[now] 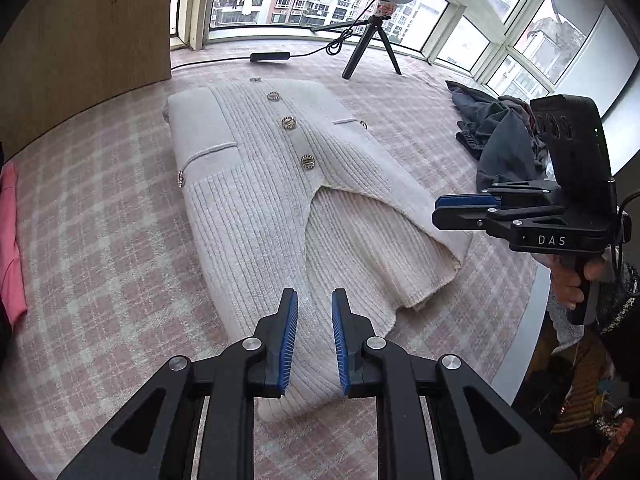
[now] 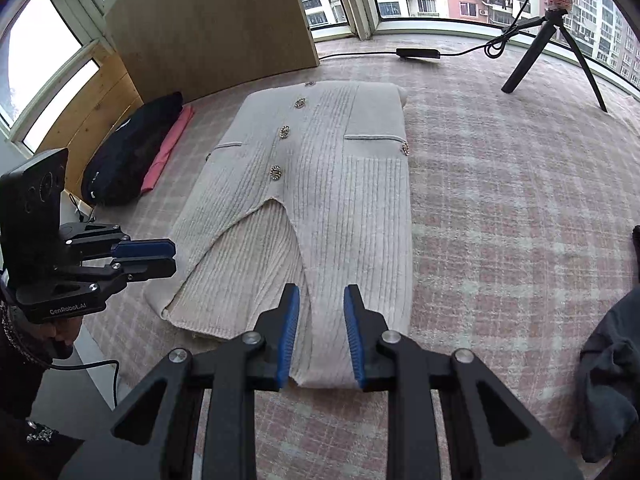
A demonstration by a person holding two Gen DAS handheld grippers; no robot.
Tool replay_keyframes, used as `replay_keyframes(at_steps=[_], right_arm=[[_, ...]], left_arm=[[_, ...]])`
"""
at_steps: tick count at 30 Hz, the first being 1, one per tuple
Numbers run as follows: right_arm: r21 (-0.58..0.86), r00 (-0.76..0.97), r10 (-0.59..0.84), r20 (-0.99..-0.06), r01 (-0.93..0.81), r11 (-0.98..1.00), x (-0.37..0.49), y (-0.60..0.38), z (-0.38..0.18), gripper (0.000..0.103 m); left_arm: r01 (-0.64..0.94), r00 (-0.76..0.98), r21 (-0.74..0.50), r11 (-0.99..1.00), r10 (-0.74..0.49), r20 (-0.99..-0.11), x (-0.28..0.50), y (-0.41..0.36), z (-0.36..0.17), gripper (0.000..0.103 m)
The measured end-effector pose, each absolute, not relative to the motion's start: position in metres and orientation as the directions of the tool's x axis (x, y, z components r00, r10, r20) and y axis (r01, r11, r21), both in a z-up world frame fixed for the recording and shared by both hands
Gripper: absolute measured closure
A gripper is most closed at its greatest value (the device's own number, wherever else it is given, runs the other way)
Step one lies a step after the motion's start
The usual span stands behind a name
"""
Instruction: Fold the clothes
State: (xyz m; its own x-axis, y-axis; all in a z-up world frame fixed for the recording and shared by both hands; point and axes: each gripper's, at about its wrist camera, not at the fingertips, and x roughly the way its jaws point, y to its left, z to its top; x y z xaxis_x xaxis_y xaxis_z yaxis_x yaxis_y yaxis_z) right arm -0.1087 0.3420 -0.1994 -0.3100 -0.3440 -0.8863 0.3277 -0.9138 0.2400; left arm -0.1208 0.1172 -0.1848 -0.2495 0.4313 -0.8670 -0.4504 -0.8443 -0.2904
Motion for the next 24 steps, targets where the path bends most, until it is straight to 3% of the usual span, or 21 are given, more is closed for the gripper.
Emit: replay_keyframes(at_steps=[5, 7, 8, 9, 10, 18, 24], right_arm=[[0.227, -0.3, -0.289, -0.909, 0.224, -0.948, -0.099, 0.362, -0.193, 0.08], [0.225, -0.299, -0.271, -0.915, 0.18, -0.958, -0.094, 0.371, -0.188, 0.078], [0.221, -0.308, -0.267, -0.913, 0.176, -0.959, -0.091, 0.371, -0.182, 0.074], [0.213, -0.323, -0.261, -0.91, 0.175, -0.961, -0.087, 0.37, -0.174, 0.061], [0.208, -0.341, -0.257, -0.904, 0.174, -0.963, -0.083, 0.368, -0.167, 0.053], [0.175, -0.463, -0.271, -0.844, 0.239, -0.955, -0.107, 0.373, -0.142, 0.049], [0.27, -0.353, -0.357, -0.865, 0.272, -0.923, -0.182, 0.377, -0.19, 0.048]], left_arm=[[-0.417, -0.233, -0.252, -0.873, 0.371, -0.899, -0.11, 0.13, -0.185, 0.082], [-0.37, -0.237, -0.245, -0.896, 0.346, -0.908, -0.105, 0.129, -0.171, 0.066], [-0.357, -0.254, -0.235, -0.904, 0.336, -0.907, -0.102, 0.129, -0.162, 0.052], [-0.354, -0.282, -0.216, -0.91, 0.324, -0.903, -0.098, 0.131, -0.153, 0.046], [-0.362, -0.319, -0.195, -0.912, 0.317, -0.893, -0.093, 0.132, -0.144, 0.046], [-0.253, -0.397, -0.207, -0.945, 0.297, -0.869, -0.117, 0.113, -0.138, 0.04], [-0.155, -0.348, -0.237, -0.959, 0.277, -0.896, -0.17, 0.095, -0.178, 0.04]])
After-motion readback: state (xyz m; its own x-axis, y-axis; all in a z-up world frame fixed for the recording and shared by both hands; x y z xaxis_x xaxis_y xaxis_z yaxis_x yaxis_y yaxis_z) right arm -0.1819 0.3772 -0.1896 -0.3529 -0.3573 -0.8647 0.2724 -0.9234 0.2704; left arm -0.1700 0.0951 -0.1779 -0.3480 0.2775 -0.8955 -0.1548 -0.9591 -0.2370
